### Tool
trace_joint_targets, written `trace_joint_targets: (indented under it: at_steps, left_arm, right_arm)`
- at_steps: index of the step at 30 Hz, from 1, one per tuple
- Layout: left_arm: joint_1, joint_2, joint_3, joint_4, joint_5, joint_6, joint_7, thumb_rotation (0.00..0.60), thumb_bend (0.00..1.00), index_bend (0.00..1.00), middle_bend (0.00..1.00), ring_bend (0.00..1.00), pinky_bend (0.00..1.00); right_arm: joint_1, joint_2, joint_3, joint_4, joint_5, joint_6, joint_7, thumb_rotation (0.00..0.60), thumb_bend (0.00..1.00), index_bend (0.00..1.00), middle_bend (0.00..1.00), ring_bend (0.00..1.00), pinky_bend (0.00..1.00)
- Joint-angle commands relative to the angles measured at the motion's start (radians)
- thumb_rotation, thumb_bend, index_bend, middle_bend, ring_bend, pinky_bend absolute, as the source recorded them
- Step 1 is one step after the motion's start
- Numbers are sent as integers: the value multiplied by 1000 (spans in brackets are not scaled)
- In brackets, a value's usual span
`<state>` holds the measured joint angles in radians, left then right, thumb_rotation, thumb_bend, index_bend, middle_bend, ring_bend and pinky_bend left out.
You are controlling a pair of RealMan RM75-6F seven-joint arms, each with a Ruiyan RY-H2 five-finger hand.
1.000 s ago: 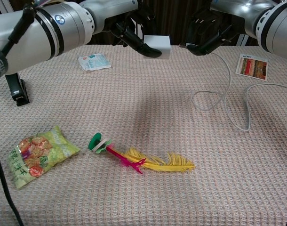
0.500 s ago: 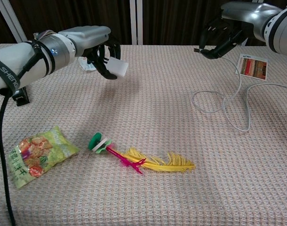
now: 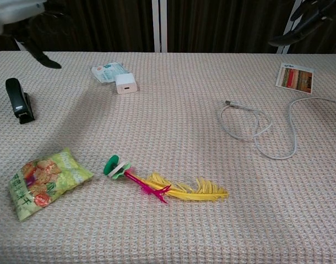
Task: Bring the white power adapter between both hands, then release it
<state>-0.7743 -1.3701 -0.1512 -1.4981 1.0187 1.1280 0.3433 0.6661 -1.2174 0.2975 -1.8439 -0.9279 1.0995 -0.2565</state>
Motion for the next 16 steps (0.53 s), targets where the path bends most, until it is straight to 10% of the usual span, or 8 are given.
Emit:
trace_joint_targets:
  at_steps: [1,16]
  left_arm:
    - [135,168,84,-100,117,102,-86,600,50,269,287,276,294]
    - [573,329,263,-107,336,483,-331,600,40,288,306,263,284]
  right_arm:
    - [-159,202,-96,-15,-262,20,220,600,242,34,91,43,198]
    - [-503,236,-289,228,-562,351,571,600,298,31,93,39,185]
